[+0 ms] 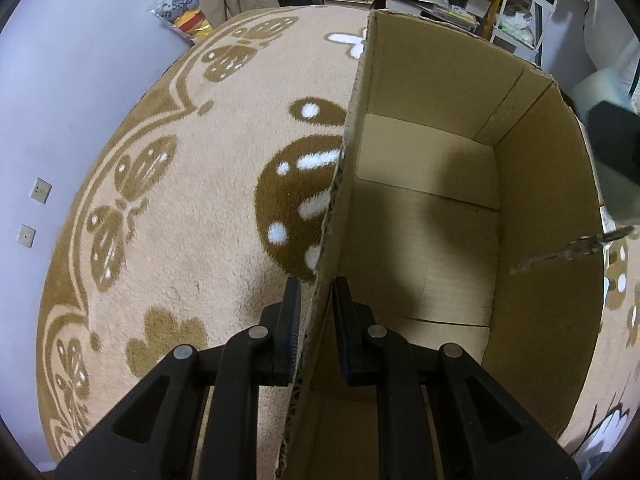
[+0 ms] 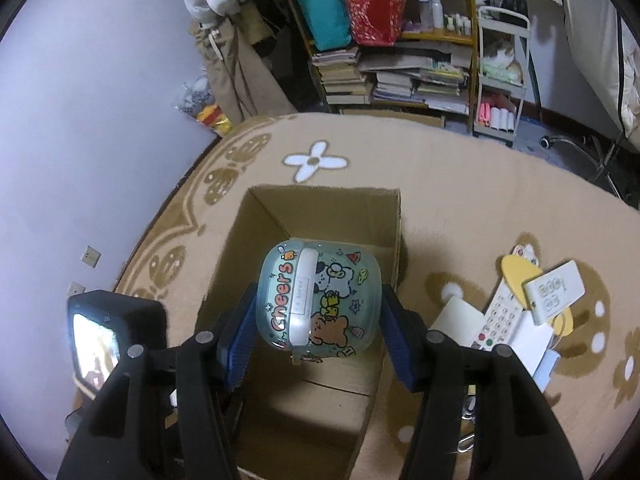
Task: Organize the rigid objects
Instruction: 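Carry the pouch into the box and open the right tool, then move the right tool back to the pile and grasp the light-blue power bank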
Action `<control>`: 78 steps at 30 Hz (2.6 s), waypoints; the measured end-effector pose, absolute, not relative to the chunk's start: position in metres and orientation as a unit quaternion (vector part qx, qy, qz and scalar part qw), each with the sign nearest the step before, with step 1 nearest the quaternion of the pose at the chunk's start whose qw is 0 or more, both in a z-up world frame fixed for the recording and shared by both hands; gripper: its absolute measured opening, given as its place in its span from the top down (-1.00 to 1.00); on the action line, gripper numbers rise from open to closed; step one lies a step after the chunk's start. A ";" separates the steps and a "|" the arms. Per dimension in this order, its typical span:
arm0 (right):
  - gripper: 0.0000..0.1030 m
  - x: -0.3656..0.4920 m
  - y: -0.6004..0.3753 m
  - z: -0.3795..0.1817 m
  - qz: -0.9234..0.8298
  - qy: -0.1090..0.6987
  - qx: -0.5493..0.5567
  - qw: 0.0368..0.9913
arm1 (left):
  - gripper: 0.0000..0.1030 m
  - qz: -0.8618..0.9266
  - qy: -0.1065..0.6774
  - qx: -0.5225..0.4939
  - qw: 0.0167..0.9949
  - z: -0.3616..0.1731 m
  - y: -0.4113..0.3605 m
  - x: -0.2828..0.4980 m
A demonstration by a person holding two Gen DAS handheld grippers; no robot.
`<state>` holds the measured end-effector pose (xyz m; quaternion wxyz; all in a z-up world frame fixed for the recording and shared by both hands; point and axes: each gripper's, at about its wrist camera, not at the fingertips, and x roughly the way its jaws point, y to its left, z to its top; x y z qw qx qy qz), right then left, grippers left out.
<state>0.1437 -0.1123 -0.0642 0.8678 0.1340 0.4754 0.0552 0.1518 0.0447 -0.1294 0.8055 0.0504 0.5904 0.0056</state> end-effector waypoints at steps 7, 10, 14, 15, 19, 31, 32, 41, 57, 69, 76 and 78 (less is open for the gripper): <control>-0.20 0.154 -0.108 -0.080 0.049 0.496 0.137 0.856 | 0.72 0.002 0.591 0.051 0.805 -0.133 0.044 0.154; -0.20 0.156 -0.110 -0.085 0.046 0.503 0.143 0.851 | 0.72 0.001 0.591 0.048 0.805 -0.133 0.045 0.154; -0.20 0.152 -0.110 -0.079 0.051 0.492 0.139 0.858 | 0.73 -0.004 0.589 0.043 0.807 -0.133 0.046 0.153; -0.22 0.151 -0.111 -0.077 0.049 0.491 0.140 0.858 | 0.73 -0.002 0.590 0.043 0.806 -0.133 0.046 0.152; -0.53 0.145 -0.112 -0.066 0.043 0.487 0.116 0.865 | 0.73 -0.001 0.590 0.038 0.807 -0.131 0.049 0.151; -0.93 0.119 -0.180 -0.070 -0.009 0.493 0.118 0.862 | 0.71 0.009 0.590 0.024 0.807 -0.130 0.052 0.148; -0.93 0.116 -0.186 -0.074 -0.016 0.495 0.118 0.861 | 0.71 0.009 0.590 0.024 0.807 -0.130 0.052 0.148; -0.92 0.090 -0.230 -0.116 -0.054 0.515 0.133 0.845 | 0.73 0.010 0.583 0.037 0.812 -0.126 0.049 0.148; -0.92 0.078 -0.270 -0.174 -0.112 0.542 0.141 0.821 | 0.74 0.011 0.577 0.052 0.815 -0.122 0.045 0.146; -0.28 0.073 -0.283 -0.190 -0.124 0.555 0.149 0.809 | 0.74 0.011 0.577 0.050 0.815 -0.122 0.044 0.147; -0.28 0.059 -0.284 -0.196 -0.124 0.560 0.166 0.802 | 0.74 0.011 0.577 0.051 0.815 -0.121 0.044 0.146; -0.13 0.057 -0.287 -0.199 -0.129 0.561 0.169 0.800 | 0.74 0.011 0.577 0.052 0.815 -0.121 0.044 0.146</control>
